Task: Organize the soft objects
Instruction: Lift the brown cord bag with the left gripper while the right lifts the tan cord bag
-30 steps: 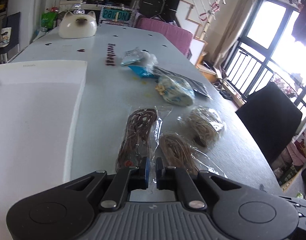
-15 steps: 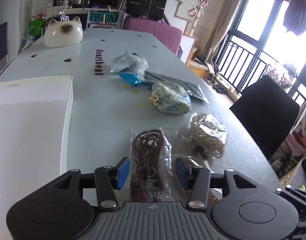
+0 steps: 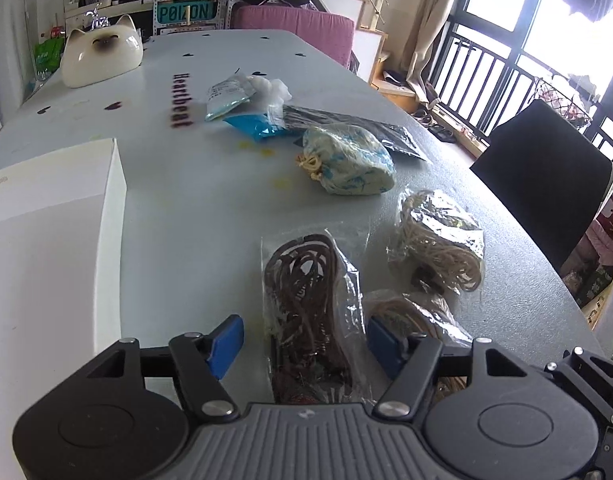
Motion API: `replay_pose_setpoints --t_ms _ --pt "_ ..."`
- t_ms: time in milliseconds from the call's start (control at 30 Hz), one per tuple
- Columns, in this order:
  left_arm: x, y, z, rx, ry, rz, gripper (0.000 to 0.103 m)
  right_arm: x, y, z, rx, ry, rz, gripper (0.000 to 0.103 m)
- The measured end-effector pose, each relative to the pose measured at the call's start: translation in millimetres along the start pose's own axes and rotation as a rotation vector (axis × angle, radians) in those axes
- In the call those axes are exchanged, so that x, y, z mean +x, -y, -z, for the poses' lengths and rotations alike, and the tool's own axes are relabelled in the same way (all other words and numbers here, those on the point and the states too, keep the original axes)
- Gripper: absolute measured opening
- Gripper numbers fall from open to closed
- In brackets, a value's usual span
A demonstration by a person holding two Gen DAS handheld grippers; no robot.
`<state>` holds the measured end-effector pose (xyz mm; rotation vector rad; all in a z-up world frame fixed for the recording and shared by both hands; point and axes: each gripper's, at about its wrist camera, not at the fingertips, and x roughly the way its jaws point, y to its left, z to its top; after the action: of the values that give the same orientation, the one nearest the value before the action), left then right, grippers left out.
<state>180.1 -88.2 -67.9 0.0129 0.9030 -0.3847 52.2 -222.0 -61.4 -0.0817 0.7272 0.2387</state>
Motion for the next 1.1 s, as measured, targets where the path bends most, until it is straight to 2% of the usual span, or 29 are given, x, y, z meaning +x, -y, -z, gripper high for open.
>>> replay_pose_setpoints --t_ms 133,167,233,367,567,1033,1100 --pt "2.7 2.4 -0.1 0.003 0.005 0.008 0.066 -5.7 2.6 4.0 0.014 0.006 -0.002 0.064" --pt "3.2 3.7 0.1 0.007 0.007 0.009 0.058 -6.7 3.4 4.5 0.020 0.008 0.000 0.061" --pt "3.4 7.1 1.2 0.023 0.012 0.009 0.049 -9.2 4.6 4.9 0.034 0.012 -0.001 0.058" --pt "0.9 7.6 4.7 0.028 0.029 -0.012 0.042 -12.3 6.6 5.7 0.063 0.022 -0.008 0.051" --pt "-11.1 0.2 11.7 -0.020 0.057 -0.013 0.039 -17.0 5.6 2.3 0.080 0.049 -0.011 0.047" --pt "-84.3 -13.1 10.5 -0.065 0.237 0.033 0.038 -40.9 -4.3 -24.1 0.115 0.184 0.017 0.046" --pt "-89.8 -16.6 11.2 -0.067 0.243 0.039 0.042 -42.7 -3.2 -25.8 0.127 0.193 0.032 0.046"
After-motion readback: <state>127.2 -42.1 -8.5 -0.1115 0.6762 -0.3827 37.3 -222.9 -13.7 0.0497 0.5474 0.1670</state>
